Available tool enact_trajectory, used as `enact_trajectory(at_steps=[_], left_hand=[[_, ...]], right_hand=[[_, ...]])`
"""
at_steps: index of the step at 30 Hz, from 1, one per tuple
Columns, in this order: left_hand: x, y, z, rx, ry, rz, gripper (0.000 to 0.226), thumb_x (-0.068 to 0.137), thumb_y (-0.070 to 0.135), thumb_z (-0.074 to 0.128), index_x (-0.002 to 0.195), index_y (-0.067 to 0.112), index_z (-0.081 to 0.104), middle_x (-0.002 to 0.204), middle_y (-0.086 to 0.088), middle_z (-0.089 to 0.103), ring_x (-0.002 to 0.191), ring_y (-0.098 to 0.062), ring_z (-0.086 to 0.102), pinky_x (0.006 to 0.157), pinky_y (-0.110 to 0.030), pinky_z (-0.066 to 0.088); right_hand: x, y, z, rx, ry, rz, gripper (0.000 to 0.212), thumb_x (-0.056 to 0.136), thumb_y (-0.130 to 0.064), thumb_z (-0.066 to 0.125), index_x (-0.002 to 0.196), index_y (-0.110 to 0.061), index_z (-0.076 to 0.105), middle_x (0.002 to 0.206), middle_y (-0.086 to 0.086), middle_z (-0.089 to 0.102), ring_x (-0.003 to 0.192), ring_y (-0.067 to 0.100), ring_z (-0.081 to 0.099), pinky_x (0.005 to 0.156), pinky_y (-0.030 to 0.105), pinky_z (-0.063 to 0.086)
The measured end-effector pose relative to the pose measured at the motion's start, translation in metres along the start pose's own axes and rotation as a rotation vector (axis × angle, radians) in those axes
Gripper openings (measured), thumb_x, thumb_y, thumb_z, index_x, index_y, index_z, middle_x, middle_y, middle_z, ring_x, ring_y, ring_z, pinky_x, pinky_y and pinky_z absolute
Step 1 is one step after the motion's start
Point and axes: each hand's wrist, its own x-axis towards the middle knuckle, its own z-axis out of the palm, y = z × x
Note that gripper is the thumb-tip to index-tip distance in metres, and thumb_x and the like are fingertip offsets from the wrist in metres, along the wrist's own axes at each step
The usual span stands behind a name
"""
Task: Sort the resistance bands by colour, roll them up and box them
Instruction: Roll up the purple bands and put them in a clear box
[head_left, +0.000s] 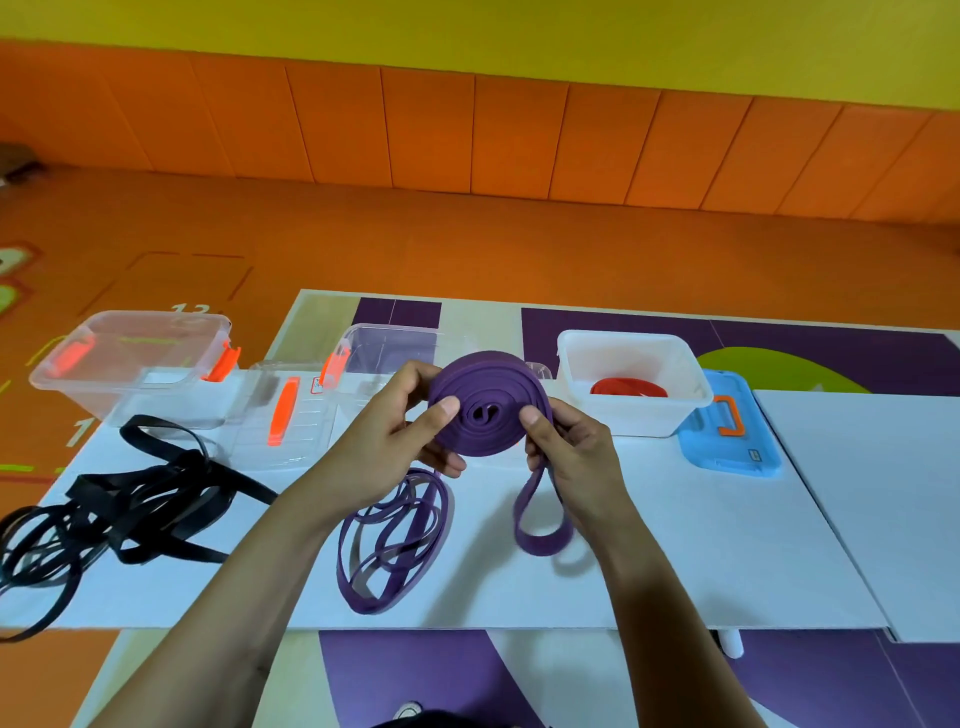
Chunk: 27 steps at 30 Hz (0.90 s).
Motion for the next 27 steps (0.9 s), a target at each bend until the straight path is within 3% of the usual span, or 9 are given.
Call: enact_trajectory(at_steps=[4, 6, 8, 10, 12, 16, 20, 23, 27], left_hand=[[0.0, -0.004, 0.001, -0.035, -0.01, -0.132, 0.016, 0.105, 0.022, 0.051, 0.119, 0.013, 0.051, 0.12, -0.006, 0.063, 0.069, -0.04, 0.072, 0.071, -0.048, 0.062], [0.0, -0.005, -0.006, 0.196, 0.001, -0.133, 0.014, 0.102, 0.031, 0.057, 0.114, 0.024, 0.055, 0.118, 0.009, 0.062, 0.061, -0.029, 0.069, 0.065, -0.041, 0.059], [0.0, -0.001, -0.014, 0.445, 0.031, -0.079, 0.025, 0.096, 0.045, 0.063, 0.118, 0.036, 0.056, 0.115, 0.019, 0.062, 0.054, -0.015, 0.063, 0.065, -0.033, 0.055], [0.002, 0.004, -0.017, 0.549, 0.021, -0.008, 0.037, 0.091, 0.051, 0.067, 0.125, 0.043, 0.055, 0.11, 0.02, 0.063, 0.053, -0.01, 0.058, 0.064, -0.027, 0.05], [0.005, 0.007, -0.015, 0.59, -0.053, 0.016, 0.03, 0.091, 0.05, 0.068, 0.119, 0.042, 0.06, 0.103, 0.016, 0.066, 0.057, -0.007, 0.059, 0.062, -0.024, 0.046], [0.005, 0.004, -0.009, 0.455, -0.107, -0.013, 0.015, 0.096, 0.042, 0.066, 0.101, 0.03, 0.061, 0.081, -0.001, 0.07, 0.053, -0.026, 0.063, 0.049, -0.029, 0.048], [0.001, 0.003, 0.001, 0.243, -0.044, 0.025, 0.021, 0.098, 0.038, 0.063, 0.105, 0.019, 0.058, 0.094, -0.002, 0.07, 0.054, -0.037, 0.061, 0.048, -0.046, 0.054], [0.004, 0.002, 0.006, 0.103, 0.042, 0.025, 0.026, 0.099, 0.034, 0.061, 0.107, 0.01, 0.056, 0.099, -0.006, 0.069, 0.049, -0.037, 0.06, 0.046, -0.054, 0.054], [0.005, -0.002, 0.015, -0.021, 0.136, -0.011, 0.025, 0.1, 0.032, 0.058, 0.108, 0.008, 0.056, 0.09, -0.018, 0.067, 0.046, -0.028, 0.058, 0.048, -0.046, 0.058]], right_hand=[[0.001, 0.0, -0.001, -0.032, -0.001, 0.0, 0.009, 0.094, -0.029, 0.07, 0.093, -0.023, 0.077, 0.062, 0.005, 0.05, 0.061, 0.018, 0.044, 0.06, 0.025, 0.044], [0.001, -0.002, -0.006, -0.051, -0.04, 0.005, 0.01, 0.093, -0.024, 0.072, 0.099, -0.022, 0.079, 0.06, 0.001, 0.049, 0.06, 0.016, 0.043, 0.06, 0.022, 0.041], [0.001, -0.008, -0.01, -0.092, -0.113, -0.009, 0.014, 0.091, -0.019, 0.075, 0.104, -0.018, 0.08, 0.066, -0.008, 0.065, 0.062, 0.01, 0.055, 0.066, 0.018, 0.045], [0.002, -0.013, -0.008, -0.143, -0.209, -0.023, 0.015, 0.088, -0.017, 0.078, 0.103, -0.017, 0.08, 0.085, -0.004, 0.078, 0.077, 0.009, 0.068, 0.075, 0.019, 0.052], [0.003, -0.016, -0.004, -0.15, -0.248, -0.013, 0.016, 0.086, -0.015, 0.08, 0.102, -0.016, 0.08, 0.088, -0.001, 0.079, 0.081, 0.011, 0.071, 0.076, 0.019, 0.053], [0.006, -0.017, -0.004, -0.147, -0.218, -0.022, 0.012, 0.086, -0.015, 0.081, 0.098, -0.018, 0.08, 0.086, 0.0, 0.077, 0.079, 0.012, 0.071, 0.07, 0.024, 0.055], [0.011, -0.014, -0.01, -0.116, -0.178, -0.029, 0.01, 0.088, -0.018, 0.078, 0.098, -0.016, 0.079, 0.088, 0.008, 0.075, 0.077, 0.018, 0.066, 0.067, 0.029, 0.056], [0.01, -0.01, -0.008, -0.046, -0.144, -0.027, 0.02, 0.088, -0.025, 0.076, 0.107, -0.017, 0.078, 0.092, 0.0, 0.076, 0.079, 0.015, 0.065, 0.071, 0.028, 0.053], [0.011, -0.008, -0.006, 0.058, -0.125, 0.01, 0.034, 0.085, -0.032, 0.073, 0.114, -0.015, 0.075, 0.106, 0.005, 0.078, 0.101, 0.026, 0.072, 0.089, 0.038, 0.059]])
